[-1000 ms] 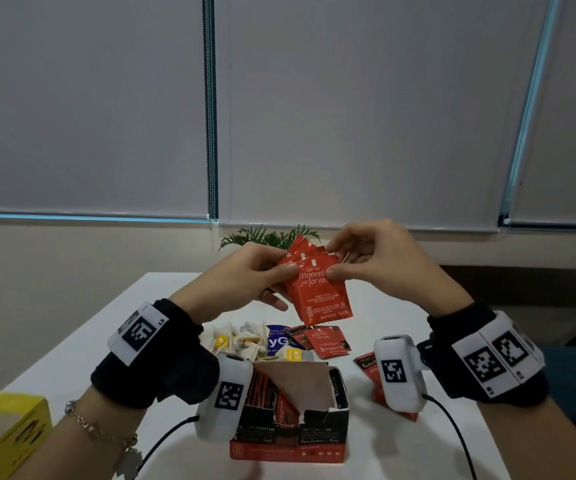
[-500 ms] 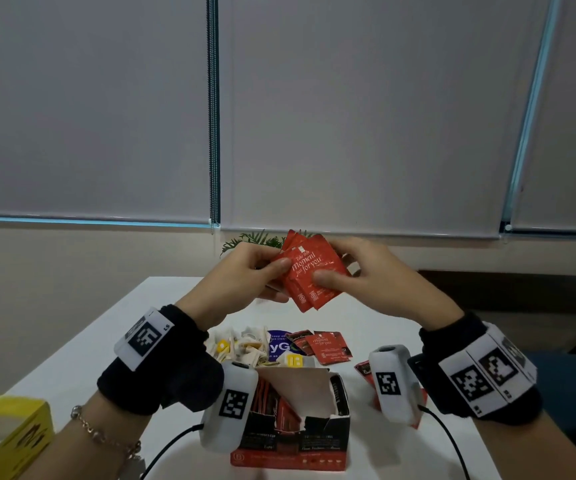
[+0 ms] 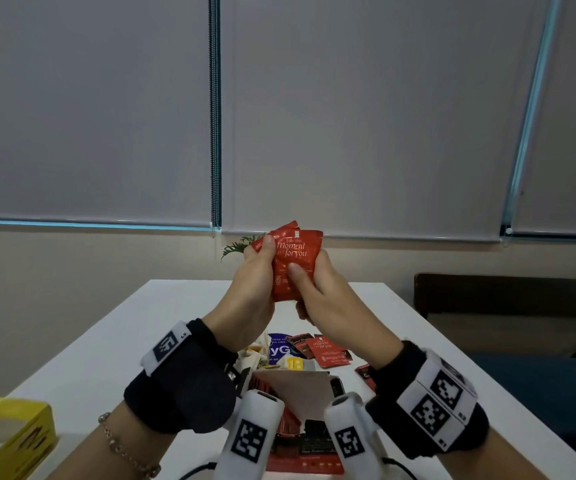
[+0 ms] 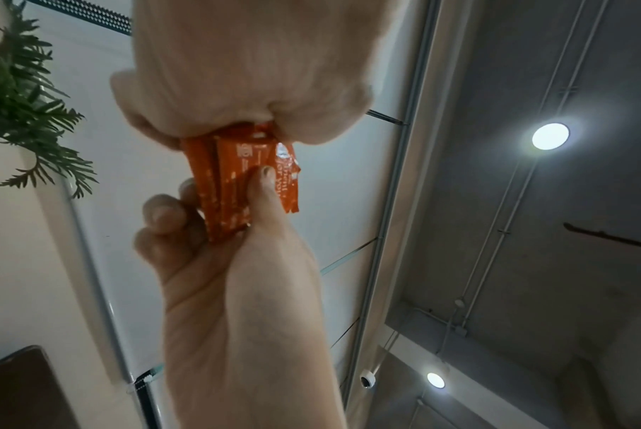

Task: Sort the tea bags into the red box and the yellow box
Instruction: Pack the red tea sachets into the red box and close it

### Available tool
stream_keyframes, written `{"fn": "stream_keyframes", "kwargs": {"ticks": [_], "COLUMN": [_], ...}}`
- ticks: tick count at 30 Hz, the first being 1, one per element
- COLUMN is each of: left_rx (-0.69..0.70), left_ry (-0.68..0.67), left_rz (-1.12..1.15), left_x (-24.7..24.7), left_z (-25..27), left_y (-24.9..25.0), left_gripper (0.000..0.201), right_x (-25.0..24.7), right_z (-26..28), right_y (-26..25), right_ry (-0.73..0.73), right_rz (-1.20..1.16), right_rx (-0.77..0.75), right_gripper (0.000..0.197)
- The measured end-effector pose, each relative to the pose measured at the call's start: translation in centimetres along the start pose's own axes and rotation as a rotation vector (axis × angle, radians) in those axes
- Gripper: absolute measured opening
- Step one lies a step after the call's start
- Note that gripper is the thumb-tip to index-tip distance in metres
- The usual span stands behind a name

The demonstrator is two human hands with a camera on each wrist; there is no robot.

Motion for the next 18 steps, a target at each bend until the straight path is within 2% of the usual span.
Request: {"fn": "stream_keyframes", "kwargs": {"ticks": [5,8,11,18], "left_rx": [-0.074,-0.046,-0.019,0.038], "left_ry": [-0.069,-0.113,-0.149,-0.264], "left_rz": [0.047,-0.016,-0.055,-0.067], "left_x": [0.3,0.0,-0.4,-0.5], "left_z": [0.2,0.1,0.2,0.7], "left_y": [0.1,0.1,0.4,1.2], "left_gripper": [0.039,0.036,0.033,0.031], "right_x": [-0.5,-0.5,-0.6,-1.3], "right_z": [0.0,0.2,0.1,0.1], "right_y": [0.0,0.1,0.1,-0.3], "right_ry": [0.036,-0.019,-0.076,0.016], "right_rz": [0.106,0.091,-0.026,-0.034], "right_rx": [-0.046,0.006,0.074,0.014], "right_gripper": [0.026,0.025,0.022,0.018]}}
Point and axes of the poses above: each hand's wrist, its own z-axis away from the middle knuckle, its own x-axis out of the palm, y = z × x, the point moved 1 cm from there along -z, towards the middle knuckle, and after that the axes turned 10 degrees about x, right-handed, at the moved point
